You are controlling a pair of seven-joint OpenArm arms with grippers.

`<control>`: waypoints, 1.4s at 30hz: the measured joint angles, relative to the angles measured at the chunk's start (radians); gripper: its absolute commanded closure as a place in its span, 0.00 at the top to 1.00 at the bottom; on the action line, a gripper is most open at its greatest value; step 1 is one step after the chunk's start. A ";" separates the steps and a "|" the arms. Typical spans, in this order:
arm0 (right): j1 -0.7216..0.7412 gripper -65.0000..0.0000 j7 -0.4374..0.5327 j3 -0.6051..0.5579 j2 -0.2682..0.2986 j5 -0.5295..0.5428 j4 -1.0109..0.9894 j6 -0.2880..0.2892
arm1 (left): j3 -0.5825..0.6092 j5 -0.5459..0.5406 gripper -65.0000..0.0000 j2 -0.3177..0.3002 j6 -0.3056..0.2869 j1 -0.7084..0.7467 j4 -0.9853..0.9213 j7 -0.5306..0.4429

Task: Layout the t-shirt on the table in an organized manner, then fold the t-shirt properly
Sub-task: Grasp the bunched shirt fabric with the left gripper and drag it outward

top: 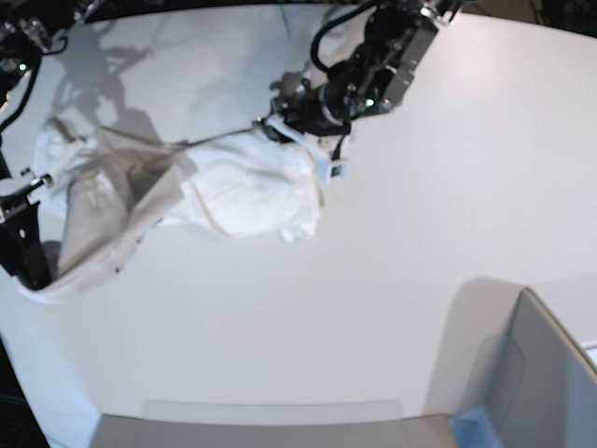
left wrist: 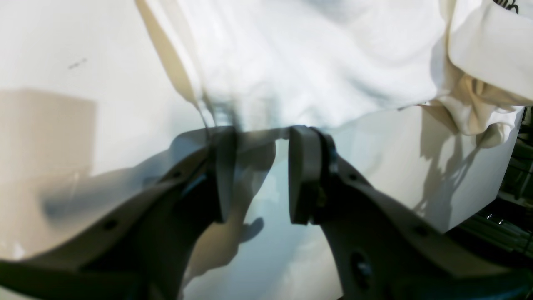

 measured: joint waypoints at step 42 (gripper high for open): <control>-0.040 0.00 -0.004 0.022 -0.002 0.000 -0.003 0.000 | -0.273 -0.187 0.30 -0.098 -0.020 0.009 0.245 0.116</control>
